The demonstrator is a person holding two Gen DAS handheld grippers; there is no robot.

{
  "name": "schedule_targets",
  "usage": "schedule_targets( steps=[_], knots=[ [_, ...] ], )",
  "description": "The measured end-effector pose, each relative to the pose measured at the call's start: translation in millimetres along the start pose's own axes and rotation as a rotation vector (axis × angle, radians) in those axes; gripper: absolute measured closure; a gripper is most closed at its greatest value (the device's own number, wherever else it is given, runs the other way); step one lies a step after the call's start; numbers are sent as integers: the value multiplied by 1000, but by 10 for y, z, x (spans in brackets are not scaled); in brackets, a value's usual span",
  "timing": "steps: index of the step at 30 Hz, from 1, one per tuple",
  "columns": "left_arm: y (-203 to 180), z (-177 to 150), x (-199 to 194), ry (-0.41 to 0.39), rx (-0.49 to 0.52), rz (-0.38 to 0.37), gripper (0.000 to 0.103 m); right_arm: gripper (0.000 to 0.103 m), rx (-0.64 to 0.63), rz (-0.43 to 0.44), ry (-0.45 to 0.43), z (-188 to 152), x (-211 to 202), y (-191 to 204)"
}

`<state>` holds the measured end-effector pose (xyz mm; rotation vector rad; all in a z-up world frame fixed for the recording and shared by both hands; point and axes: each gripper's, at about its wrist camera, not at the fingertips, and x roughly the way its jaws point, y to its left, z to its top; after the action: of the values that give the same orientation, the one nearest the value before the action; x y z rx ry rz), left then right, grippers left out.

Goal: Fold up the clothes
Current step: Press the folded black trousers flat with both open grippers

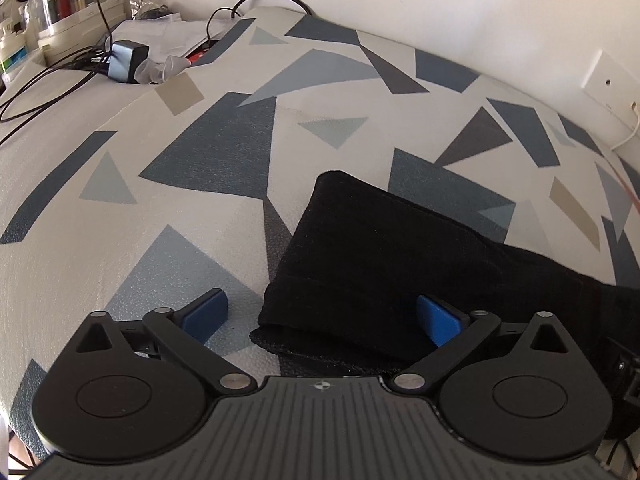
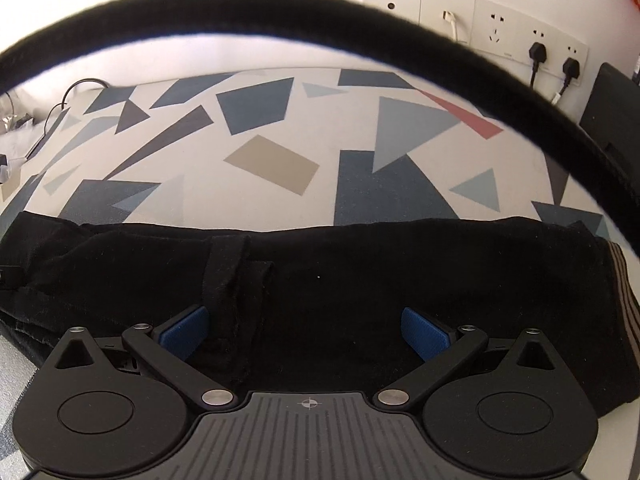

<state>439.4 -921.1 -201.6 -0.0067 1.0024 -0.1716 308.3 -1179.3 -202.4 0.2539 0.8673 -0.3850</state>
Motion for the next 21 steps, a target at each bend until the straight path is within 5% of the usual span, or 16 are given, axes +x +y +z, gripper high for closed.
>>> schedule_targets(
  steps=[11, 17, 21],
  knots=[
    [-47, -27, 7, -7, 30, 27, 0, 1, -8, 15, -50, -62, 10, -56],
    [-63, -25, -6, 14, 23, 40, 0, 1, 31, 53, -6, 59, -51, -169],
    [-104, -37, -14, 27, -10, 68, 0, 1, 256, 156, -182, 38, -486, -677]
  ],
)
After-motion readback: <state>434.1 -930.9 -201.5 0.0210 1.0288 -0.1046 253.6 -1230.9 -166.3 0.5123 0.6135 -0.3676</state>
